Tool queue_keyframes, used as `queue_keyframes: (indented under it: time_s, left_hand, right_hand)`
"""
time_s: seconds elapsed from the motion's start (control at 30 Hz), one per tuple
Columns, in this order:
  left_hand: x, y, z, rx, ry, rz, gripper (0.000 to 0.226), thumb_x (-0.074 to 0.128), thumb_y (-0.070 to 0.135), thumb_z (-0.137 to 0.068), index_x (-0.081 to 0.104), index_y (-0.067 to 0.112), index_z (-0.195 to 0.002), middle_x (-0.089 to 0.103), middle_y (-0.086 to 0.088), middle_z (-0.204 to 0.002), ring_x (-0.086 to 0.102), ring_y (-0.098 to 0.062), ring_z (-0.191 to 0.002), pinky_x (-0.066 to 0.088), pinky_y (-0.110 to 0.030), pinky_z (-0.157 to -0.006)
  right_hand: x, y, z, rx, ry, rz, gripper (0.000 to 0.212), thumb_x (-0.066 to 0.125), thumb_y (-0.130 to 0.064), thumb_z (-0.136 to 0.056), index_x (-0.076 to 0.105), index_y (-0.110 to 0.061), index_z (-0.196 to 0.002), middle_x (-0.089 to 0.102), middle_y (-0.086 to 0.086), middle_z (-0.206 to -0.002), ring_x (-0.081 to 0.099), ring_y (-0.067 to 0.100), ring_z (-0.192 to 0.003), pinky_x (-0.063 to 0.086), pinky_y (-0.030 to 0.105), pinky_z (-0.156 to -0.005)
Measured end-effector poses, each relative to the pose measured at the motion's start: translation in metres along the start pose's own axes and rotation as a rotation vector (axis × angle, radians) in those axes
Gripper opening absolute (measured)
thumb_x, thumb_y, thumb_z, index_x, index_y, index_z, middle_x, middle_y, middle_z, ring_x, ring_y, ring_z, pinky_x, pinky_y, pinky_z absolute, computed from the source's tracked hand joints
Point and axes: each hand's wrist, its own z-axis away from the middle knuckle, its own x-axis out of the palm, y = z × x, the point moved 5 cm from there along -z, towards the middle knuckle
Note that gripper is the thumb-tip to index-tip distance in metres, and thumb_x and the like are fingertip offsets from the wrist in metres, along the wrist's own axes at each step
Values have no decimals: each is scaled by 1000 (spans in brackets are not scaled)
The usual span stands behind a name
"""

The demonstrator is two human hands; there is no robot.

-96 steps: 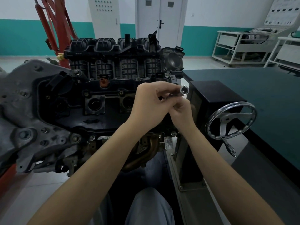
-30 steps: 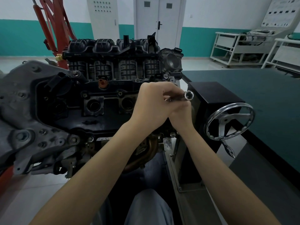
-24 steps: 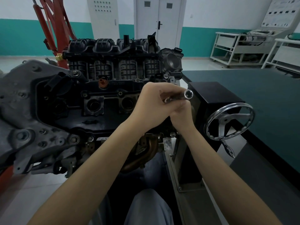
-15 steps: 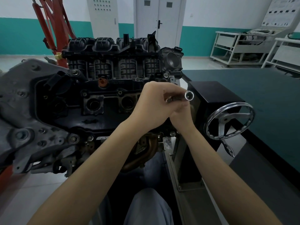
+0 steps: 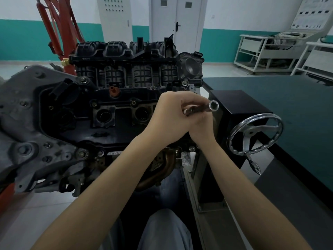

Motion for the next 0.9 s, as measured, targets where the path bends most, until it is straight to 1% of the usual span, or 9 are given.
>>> queue_keyframes:
  time_s: [0.07,0.13,0.23,0.3,0.43,0.63,0.7,0.77,0.9]
  left_hand:
    - [0,1,0,7,36,-36,22,81,1,-71,76,9,-91,72,3,-86,69,-6,-85,55,-23,-83]
    - [-1,2,0,4,61,-38,20,81,3,-72,76,10,-90,72,4,-85,69,-6,-83,56,-25,-83]
    - [-1,1,1,11,2,5,25,76,-4,-76,75,8,-97,70,7,-86,69,-4,-87,55,-25,-86]
    - [0,1,1,6,-36,29,27,74,-7,-77,74,8,-100,70,5,-88,69,-6,-89,55,-28,-88]
    - [1,2,2,22,13,-21,22,79,0,-73,75,9,-93,72,0,-88,69,-11,-86,56,-33,-84]
    - [-1,1,2,5,33,15,20,78,2,-76,75,9,-94,72,3,-85,70,-8,-85,56,-31,-84]
    - [-1,1,3,5,7,51,22,76,-2,-77,74,7,-98,73,-2,-90,70,-11,-88,56,-34,-86]
    - [-1,1,3,1,1,52,24,76,-2,-76,74,7,-99,73,-4,-93,70,-12,-90,56,-34,-87]
    - [-2,2,2,13,58,-10,19,81,4,-72,76,9,-90,72,2,-85,69,-8,-83,57,-30,-81]
  right_hand:
    - [0,-1,-1,8,13,13,27,50,-31,-74,63,-54,-69,60,-41,-72,57,-19,-70,42,2,-63]
    - [-1,2,-1,19,14,-8,40,52,-22,-75,62,-61,-72,62,-38,-72,58,-17,-69,42,3,-61]
    - [1,4,0,12,-4,-42,22,54,-23,-75,60,-44,-71,64,-33,-73,59,-14,-70,42,5,-62]
    - [1,1,0,11,-4,-28,17,52,-29,-75,60,-43,-69,62,-34,-73,58,-15,-69,42,4,-62]
    - [3,-6,-1,-12,-11,62,34,49,-36,-75,57,-69,-74,59,-42,-73,57,-18,-70,42,2,-63]
    - [-1,5,-1,-50,9,29,49,56,-10,-77,62,-59,-75,65,-26,-71,59,-8,-67,44,11,-59]
    - [-1,5,-1,-41,28,33,45,56,-15,-77,62,-60,-74,64,-21,-66,56,-4,-62,45,19,-55]
    - [0,0,-1,-43,34,17,33,54,-28,-76,62,-60,-74,64,-28,-71,58,-8,-66,45,11,-59]
    - [1,-2,-2,-13,12,0,38,51,-26,-75,62,-63,-77,63,-37,-75,60,-14,-73,43,3,-63]
